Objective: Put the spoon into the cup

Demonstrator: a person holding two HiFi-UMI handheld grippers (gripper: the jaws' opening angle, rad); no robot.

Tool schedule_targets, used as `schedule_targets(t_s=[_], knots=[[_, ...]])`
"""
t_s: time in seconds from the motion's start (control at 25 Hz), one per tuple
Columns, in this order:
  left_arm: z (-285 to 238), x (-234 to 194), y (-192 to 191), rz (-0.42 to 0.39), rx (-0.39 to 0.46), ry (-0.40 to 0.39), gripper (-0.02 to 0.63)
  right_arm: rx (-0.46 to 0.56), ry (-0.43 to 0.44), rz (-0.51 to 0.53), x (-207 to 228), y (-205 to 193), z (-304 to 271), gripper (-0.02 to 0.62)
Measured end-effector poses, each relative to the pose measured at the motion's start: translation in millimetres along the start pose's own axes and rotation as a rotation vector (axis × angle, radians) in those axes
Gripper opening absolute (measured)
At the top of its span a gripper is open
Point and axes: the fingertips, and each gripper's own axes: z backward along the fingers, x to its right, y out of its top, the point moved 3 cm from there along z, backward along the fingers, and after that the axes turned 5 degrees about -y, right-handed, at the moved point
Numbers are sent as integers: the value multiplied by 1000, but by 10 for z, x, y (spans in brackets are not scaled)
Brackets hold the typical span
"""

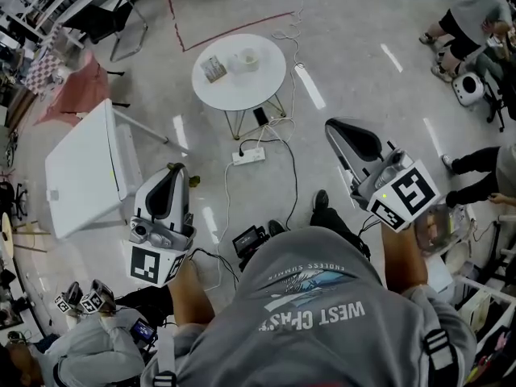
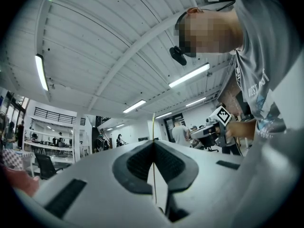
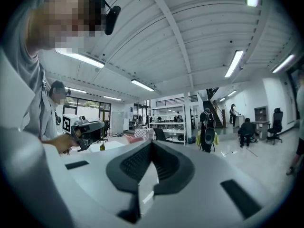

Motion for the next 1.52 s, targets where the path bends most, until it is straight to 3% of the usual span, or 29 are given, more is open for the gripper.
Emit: schedule_targets(t_s=[1.12,1.52], knots=[[-1154,175,-186,-28,-78,177,0,5,216,-39,1331,-92,-524,2],[-1357,147,-306,6,-96,136,0,-20,181,-64,1517,-186,-482,2]])
